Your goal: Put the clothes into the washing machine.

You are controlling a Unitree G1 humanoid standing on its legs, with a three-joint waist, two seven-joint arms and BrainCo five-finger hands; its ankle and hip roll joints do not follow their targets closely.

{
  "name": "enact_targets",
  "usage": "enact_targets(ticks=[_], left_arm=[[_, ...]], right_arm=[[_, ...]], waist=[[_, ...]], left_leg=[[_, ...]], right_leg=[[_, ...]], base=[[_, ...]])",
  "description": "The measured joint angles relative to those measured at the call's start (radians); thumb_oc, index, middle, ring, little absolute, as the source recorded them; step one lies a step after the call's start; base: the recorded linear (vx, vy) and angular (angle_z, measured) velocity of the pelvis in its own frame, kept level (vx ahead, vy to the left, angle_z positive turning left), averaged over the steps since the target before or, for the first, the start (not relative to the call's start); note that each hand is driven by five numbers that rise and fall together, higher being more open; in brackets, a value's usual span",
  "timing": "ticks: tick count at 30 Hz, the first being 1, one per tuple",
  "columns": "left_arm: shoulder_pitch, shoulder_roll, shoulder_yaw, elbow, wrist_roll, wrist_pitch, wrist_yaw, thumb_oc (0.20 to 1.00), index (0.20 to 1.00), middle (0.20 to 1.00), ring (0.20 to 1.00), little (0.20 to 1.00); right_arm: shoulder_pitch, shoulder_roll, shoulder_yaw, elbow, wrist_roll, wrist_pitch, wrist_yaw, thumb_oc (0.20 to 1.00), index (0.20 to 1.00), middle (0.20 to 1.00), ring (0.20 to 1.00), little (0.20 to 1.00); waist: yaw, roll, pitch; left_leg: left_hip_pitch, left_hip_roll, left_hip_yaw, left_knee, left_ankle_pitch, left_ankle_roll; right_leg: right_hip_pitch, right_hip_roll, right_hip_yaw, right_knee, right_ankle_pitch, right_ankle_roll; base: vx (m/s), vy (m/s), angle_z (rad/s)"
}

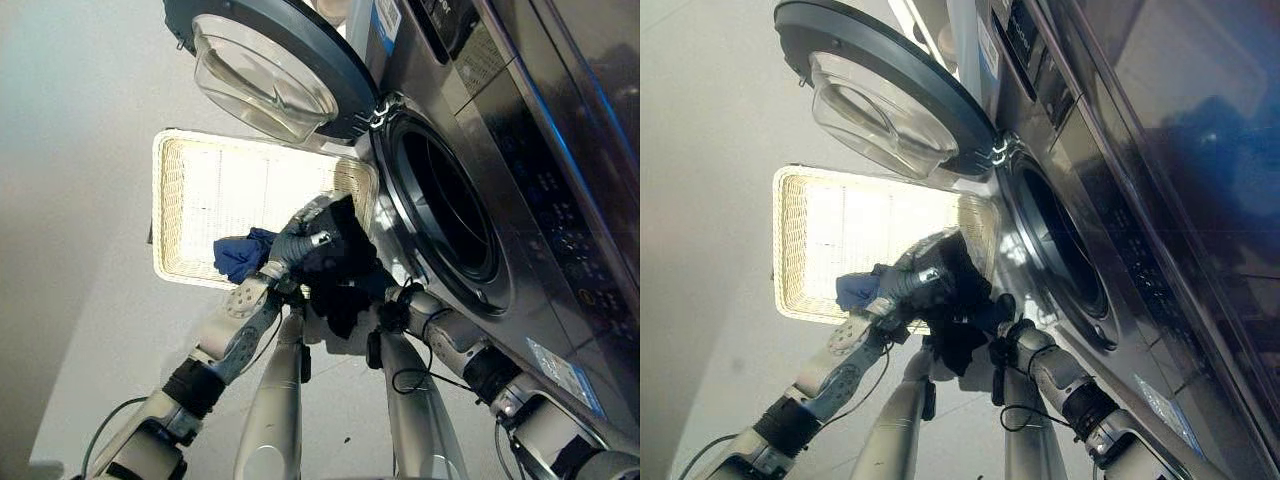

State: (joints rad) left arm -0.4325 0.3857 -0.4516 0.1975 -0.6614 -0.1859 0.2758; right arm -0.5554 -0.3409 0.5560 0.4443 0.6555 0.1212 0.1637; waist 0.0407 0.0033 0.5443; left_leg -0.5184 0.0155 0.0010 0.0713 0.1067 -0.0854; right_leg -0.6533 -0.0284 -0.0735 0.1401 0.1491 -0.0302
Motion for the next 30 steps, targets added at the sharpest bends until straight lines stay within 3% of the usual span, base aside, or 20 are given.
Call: enact_targets(ticks=[1, 2, 6, 10, 13, 17, 21, 23, 24, 25, 30], left_arm=[[-0.009, -0.003, 0.003, 0.030, 0.034, -0.010, 0.058, 1.000, 1.000, 1.000, 1.000, 1.000], [-0.044, -0.006, 0.018, 0.114, 0.093, -0.019, 0.223, 1.000, 1.000, 1.000, 1.000, 1.000], [-0.091, -0.019, 0.079, 0.225, 0.158, -0.031, 0.472, 1.000, 1.000, 1.000, 1.000, 1.000], [-0.154, -0.043, 0.121, 0.354, 0.169, -0.019, 0.588, 1.000, 1.000, 1.000, 1.000, 1.000], [-0.191, -0.056, 0.121, 0.466, 0.177, 0.007, 0.600, 1.000, 1.000, 1.000, 1.000, 1.000], [-0.205, -0.054, 0.123, 0.510, 0.177, 0.029, 0.591, 1.000, 1.000, 1.000, 1.000, 1.000], [-0.176, -0.050, 0.128, 0.544, 0.167, 0.018, 0.455, 1.000, 1.000, 1.000, 1.000, 1.000], [-0.154, -0.052, 0.123, 0.541, 0.166, -0.004, 0.414, 1.000, 1.000, 1.000, 1.000, 1.000], [-0.129, -0.057, 0.115, 0.538, 0.163, -0.022, 0.381, 1.000, 1.000, 1.000, 1.000, 1.000], [-0.119, -0.058, 0.110, 0.533, 0.157, -0.031, 0.371, 1.000, 1.000, 1.000, 1.000, 1.000], [-0.010, -0.032, 0.104, 0.468, 0.136, -0.080, 0.323, 1.000, 1.000, 1.000, 1.000, 1.000]], right_arm=[[-0.007, 0.004, -0.004, 0.013, 0.022, 0.000, -0.001, 0.200, 0.200, 0.200, 0.200, 0.200], [-0.029, 0.016, -0.015, 0.049, 0.086, 0.000, -0.012, 0.200, 0.200, 0.200, 0.200, 0.200], [-0.056, 0.016, -0.057, 0.101, 0.236, -0.001, -0.044, 0.200, 0.200, 0.200, 0.200, 0.200], [-0.090, 0.028, -0.139, 0.176, 0.422, -0.027, -0.090, 0.200, 0.200, 0.200, 0.200, 0.200], [-0.122, 0.060, -0.221, 0.272, 0.590, -0.049, -0.134, 0.200, 0.200, 0.200, 0.200, 0.200], [-0.168, 0.063, -0.307, 0.338, 0.700, -0.087, -0.169, 0.200, 0.200, 0.200, 0.200, 0.200], [-0.283, 0.026, -0.457, 0.445, 0.817, -0.207, -0.291, 0.200, 0.200, 0.200, 0.200, 0.200], [-0.323, 0.026, -0.500, 0.443, 0.908, -0.293, -0.342, 0.200, 0.200, 0.200, 0.200, 0.200], [-0.336, 0.029, -0.531, 0.440, 0.977, -0.375, -0.376, 0.200, 0.200, 0.200, 0.200, 0.200], [-0.339, 0.028, -0.552, 0.440, 0.997, -0.404, -0.389, 0.200, 0.200, 0.200, 0.200, 0.200], [-0.357, 0.001, -0.664, 0.387, 1.138, -0.685, -0.455, 0.200, 0.200, 0.200, 0.200, 0.200]], waist=[[0.000, 0.000, 0.000], [-0.001, 0.000, 0.000], [-0.001, 0.000, 0.000], [-0.007, 0.000, 0.000], [-0.017, 0.000, 0.000], [-0.028, 0.000, 0.000], [-0.023, 0.001, 0.001], [-0.020, 0.003, 0.001], [-0.004, 0.011, 0.004], [0.005, 0.016, 0.005], [0.037, 0.061, 0.005]], left_leg=[[0.000, 0.000, 0.000, 0.000, 0.000, 0.000], [-0.001, 0.001, 0.000, 0.002, -0.001, -0.001], [-0.010, 0.001, 0.001, 0.004, -0.001, -0.001], [-0.031, -0.002, 0.019, 0.008, -0.003, 0.003], [-0.036, -0.003, 0.027, 0.014, -0.008, 0.005], [-0.059, -0.002, 0.040, 0.023, -0.010, 0.006], [-0.104, 0.002, 0.051, 0.053, -0.019, 0.006], [-0.120, 0.002, 0.051, 0.062, -0.022, 0.006], [-0.123, 0.003, 0.051, 0.065, -0.023, 0.006], [-0.124, 0.003, 0.051, 0.066, -0.024, 0.006], [-0.153, -0.004, 0.050, 0.094, -0.038, 0.014]], right_leg=[[0.000, 0.000, 0.000, 0.000, 0.000, 0.000], [-0.001, 0.001, 0.000, 0.000, 0.000, 0.000], [-0.009, 0.001, 0.002, 0.001, 0.001, 0.000], [-0.033, -0.001, 0.015, 0.000, 0.009, 0.000], [-0.039, 0.000, 0.024, -0.001, 0.012, -0.001], [-0.060, 0.001, 0.033, -0.006, 0.022, 0.003], [-0.095, 0.004, 0.038, -0.006, 0.029, 0.005], [-0.108, 0.004, 0.038, -0.006, 0.032, 0.003], [-0.110, 0.005, 0.039, -0.006, 0.033, 0.002], [-0.110, 0.005, 0.040, -0.007, 0.033, 0.002], [-0.123, 0.002, 0.040, -0.005, 0.036, 0.003]], base=[[0.03, -0.046, -0.01], [0.04, -0.030, -0.01], [0.03, 0.001, 0.00], [0.05, 0.021, -0.07], [0.04, 0.013, -0.08], [0.05, -0.018, -0.08], [0.04, -0.036, -0.05], [0.04, -0.044, -0.01], [0.05, -0.051, -0.02], [0.04, -0.037, -0.01], [0.02, -0.014, 0.02]])
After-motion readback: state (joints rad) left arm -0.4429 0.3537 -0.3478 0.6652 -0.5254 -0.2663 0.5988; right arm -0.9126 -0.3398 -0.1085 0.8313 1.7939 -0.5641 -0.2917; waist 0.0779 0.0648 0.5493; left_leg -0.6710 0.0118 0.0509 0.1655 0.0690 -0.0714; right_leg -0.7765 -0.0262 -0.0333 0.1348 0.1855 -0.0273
